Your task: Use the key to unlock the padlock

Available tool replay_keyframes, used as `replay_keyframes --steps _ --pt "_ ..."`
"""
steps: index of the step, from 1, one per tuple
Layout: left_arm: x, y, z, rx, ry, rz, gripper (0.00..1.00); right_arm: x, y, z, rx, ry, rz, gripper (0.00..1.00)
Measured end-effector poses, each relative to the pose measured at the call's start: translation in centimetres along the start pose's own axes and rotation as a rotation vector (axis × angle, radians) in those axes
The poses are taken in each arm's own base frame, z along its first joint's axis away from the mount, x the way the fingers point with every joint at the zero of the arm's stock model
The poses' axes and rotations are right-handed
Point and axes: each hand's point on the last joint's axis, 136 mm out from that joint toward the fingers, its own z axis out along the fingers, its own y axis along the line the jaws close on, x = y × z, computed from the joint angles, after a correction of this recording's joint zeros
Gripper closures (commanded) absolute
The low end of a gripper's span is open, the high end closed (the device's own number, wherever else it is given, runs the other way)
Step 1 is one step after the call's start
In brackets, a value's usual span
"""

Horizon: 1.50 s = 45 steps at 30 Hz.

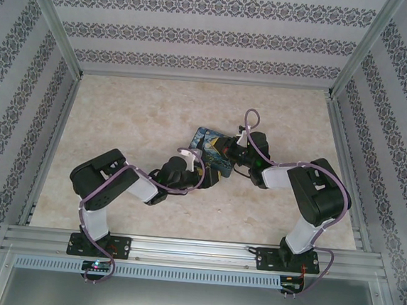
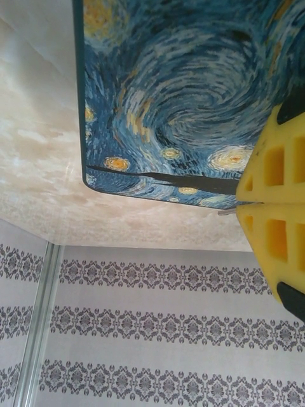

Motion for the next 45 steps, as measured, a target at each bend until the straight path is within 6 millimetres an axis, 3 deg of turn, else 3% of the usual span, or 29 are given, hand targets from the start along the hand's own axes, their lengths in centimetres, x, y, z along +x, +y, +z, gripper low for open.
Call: replay_keyframes --steps 14,25,45 --pt "-0.2 0.6 0.5 -0.004 -0.033 -0.054 0.25 0.0 0.1 0.0 -0.012 -0.005 -0.002 1.00" --pt "-0.8 1.9 0.9 -0.028 -0.098 -0.097 0.47 -0.3 0.1 -0.1 -0.012 -0.011 0.000 1.00" --pt "-0.6 3.7 1.0 -0.109 -0.119 -0.118 0.77 -0.4 0.1 0.0 -0.017 -0.013 0.013 1.00"
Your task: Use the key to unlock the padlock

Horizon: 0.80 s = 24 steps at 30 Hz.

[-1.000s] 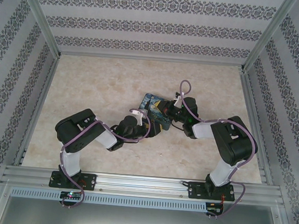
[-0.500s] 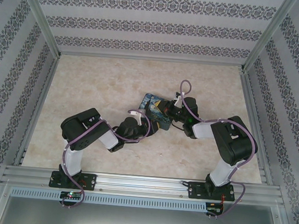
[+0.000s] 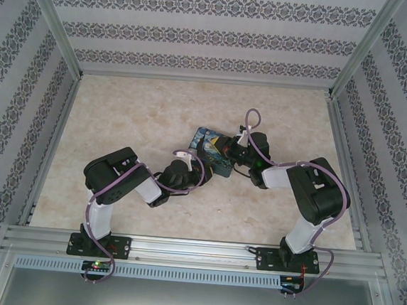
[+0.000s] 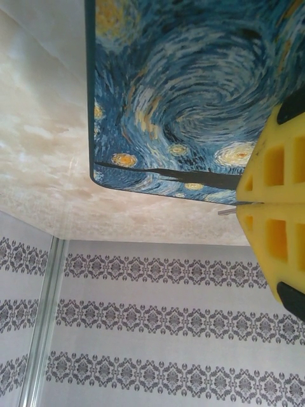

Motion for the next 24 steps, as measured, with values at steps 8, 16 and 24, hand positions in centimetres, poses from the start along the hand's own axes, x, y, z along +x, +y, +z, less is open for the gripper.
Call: replay_keyframes --steps 8,16,24 --pt "-0.1 -0.2 0.2 0.002 -0.004 0.001 0.88 -0.1 0.0 -0.1 -0.002 0.003 0.004 1.00" --pt "-0.2 -0.3 0.4 -0.001 -0.002 -0.005 1.00 -0.5 3.1 -2.0 -0.024 -0.002 -0.018 1.00" --pt "-0.2 -0.5 0.4 -0.007 0.012 -0.027 1.00 0.9 8.2 -6.6 -0.104 -0.017 -0.144 1.00"
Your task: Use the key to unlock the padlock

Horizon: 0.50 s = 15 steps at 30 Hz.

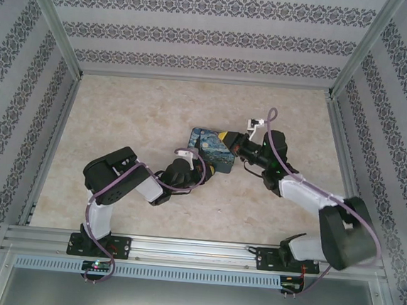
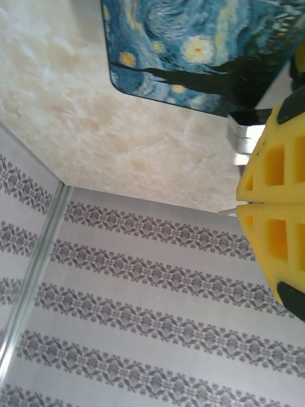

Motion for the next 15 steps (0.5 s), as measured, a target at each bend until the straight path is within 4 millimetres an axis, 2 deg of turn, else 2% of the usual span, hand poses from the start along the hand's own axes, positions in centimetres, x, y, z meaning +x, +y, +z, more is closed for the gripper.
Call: replay_keyframes --steps 2,8,11,15 --pt "0.1 0.0 -0.1 -0.005 0.012 -0.009 1.00 1.2 -0.9 -1.2 0.015 0.009 -0.002 1.00" --pt "0.5 -0.3 -0.4 -0.008 0.064 -0.041 1.00 5.1 -6.1 -4.0 0.116 0.055 0.053 1.00" --pt "0.7 -0.5 -0.4 0.004 0.095 -0.066 1.00 6.9 -7.7 -5.1 0.142 0.084 0.071 1.00" --pt "0.8 -1.1 -0.3 0.027 0.121 -0.097 1.00 8.5 -8.8 -6.2 0.156 0.099 0.076 1.00"
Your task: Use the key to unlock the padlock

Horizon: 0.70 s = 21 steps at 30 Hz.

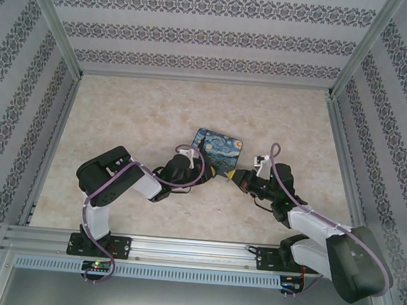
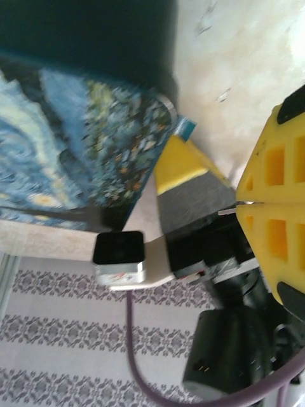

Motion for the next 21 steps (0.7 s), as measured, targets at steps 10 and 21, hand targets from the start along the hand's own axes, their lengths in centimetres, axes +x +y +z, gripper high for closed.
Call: replay_keyframes --steps 10,21 --pt "0.2 -1.2 0.1 0.047 0.029 -0.082 1.00 1.7 -2.6 -1.3 0.044 -0.039 0.032 1.00" --pt "-0.2 -2.4 0.0 0.100 0.036 -0.205 1.00 2.0 -3.0 -0.7 0.075 -0.050 0.049 1.00"
